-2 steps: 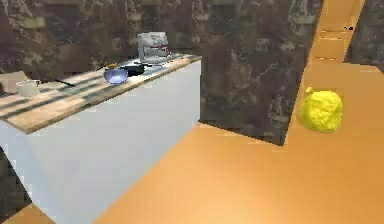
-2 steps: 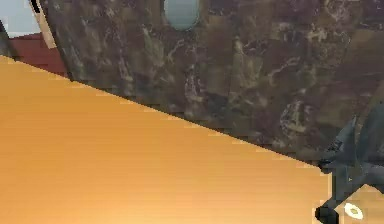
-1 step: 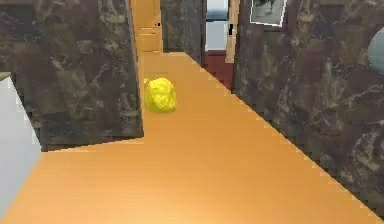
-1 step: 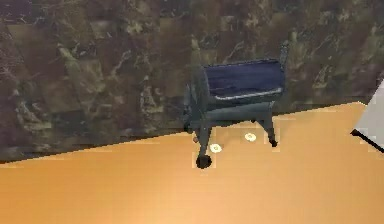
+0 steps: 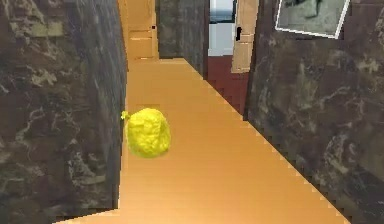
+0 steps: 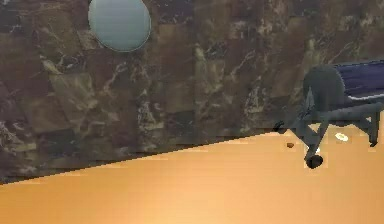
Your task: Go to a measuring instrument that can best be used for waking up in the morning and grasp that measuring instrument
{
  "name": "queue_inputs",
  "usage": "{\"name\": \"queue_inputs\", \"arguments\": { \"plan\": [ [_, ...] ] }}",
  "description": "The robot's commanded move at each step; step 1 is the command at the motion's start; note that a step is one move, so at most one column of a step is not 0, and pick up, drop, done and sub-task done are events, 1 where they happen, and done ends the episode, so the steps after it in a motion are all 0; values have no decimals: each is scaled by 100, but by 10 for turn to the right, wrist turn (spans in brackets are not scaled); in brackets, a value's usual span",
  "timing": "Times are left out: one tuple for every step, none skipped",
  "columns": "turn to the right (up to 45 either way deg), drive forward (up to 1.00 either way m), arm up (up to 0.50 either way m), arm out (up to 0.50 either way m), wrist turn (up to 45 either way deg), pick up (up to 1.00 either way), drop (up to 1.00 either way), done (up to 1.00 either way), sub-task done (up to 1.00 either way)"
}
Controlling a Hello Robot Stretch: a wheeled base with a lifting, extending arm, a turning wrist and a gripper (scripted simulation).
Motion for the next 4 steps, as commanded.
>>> {"name": "queue_inputs", "arguments": {
  "plan": [
    [30,0,0,0,0,0,0,0,0],
    [0,100,0,0,0,0,0,0,0],
    [0,100,0,0,0,0,0,0,0],
    [0,45,0,0,0,0,0,0,0]
  ]
}}
